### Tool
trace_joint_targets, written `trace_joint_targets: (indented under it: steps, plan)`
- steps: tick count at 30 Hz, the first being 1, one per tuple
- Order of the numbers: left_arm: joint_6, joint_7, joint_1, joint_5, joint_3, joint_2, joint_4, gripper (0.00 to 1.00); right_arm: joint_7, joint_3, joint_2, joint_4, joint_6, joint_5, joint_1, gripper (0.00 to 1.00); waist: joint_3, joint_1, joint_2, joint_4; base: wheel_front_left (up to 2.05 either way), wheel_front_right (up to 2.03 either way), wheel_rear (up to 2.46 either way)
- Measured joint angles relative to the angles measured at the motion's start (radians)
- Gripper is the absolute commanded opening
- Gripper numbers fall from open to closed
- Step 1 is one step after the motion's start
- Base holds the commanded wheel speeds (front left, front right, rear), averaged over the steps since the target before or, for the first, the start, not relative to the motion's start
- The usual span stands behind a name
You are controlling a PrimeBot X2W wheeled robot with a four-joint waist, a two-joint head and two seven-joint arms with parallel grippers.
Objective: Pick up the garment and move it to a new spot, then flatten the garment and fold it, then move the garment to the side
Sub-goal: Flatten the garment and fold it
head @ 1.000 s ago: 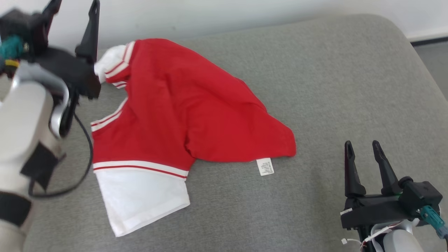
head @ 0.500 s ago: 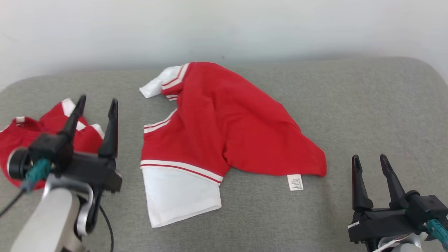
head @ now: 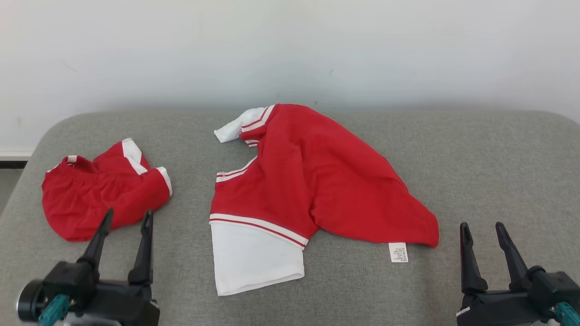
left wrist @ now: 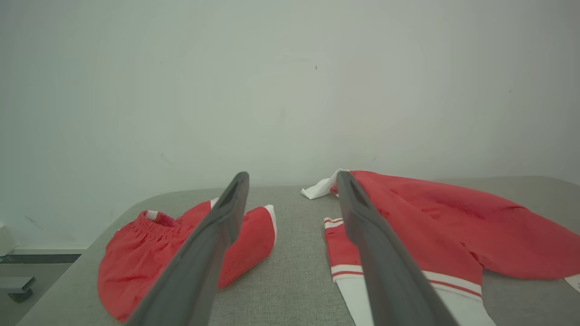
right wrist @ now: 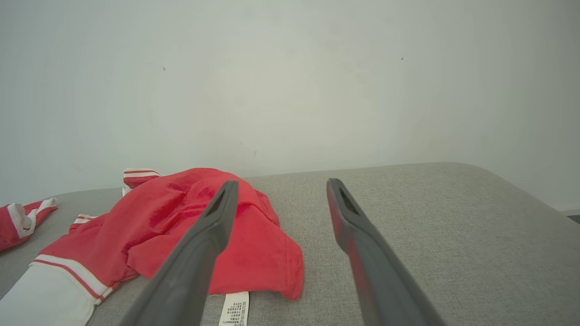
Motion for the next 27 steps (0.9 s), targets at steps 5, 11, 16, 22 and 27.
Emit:
trace_joint_targets:
  steps: [5, 11, 16, 22, 27]
  plan:
    - [-0.003, 0.0, 0.086, 0.02, 0.052, -0.036, -0.024, 1.0, 0.0, 0.003, -0.002, 0.002, 0.0, 0.001, 0.02, 1.0, -0.017, 0.0, 0.0001, 0.012, 0.0, 0.0, 0.0]
    - [-0.021, 0.0, 0.15, 0.068, 0.086, -0.088, -0.037, 1.0, 0.0, 0.003, -0.003, 0.002, 0.0, 0.004, 0.036, 1.0, -0.008, 0.0002, 0.0001, 0.014, 0.0, 0.0, 0.0]
    - [-0.053, 0.0, 0.166, 0.087, 0.127, -0.132, -0.057, 1.0, 0.0, -0.003, -0.003, 0.002, 0.0, 0.009, 0.048, 1.0, 0.004, 0.0002, 0.0001, 0.018, 0.0, 0.0, 0.0]
    - [-0.092, 0.0, 0.173, 0.12, 0.158, -0.163, -0.049, 1.0, 0.0, -0.003, 0.002, 0.007, 0.0, 0.01, 0.056, 1.0, 0.009, 0.0002, 0.0002, 0.022, 0.0, 0.0, 0.0]
    - [-0.11, 0.0, 0.173, 0.135, 0.178, -0.183, -0.026, 1.0, 0.0, 0.001, 0.007, 0.011, 0.0, 0.01, 0.061, 1.0, 0.005, 0.0002, 0.0002, 0.016, 0.0, 0.0, 0.0]
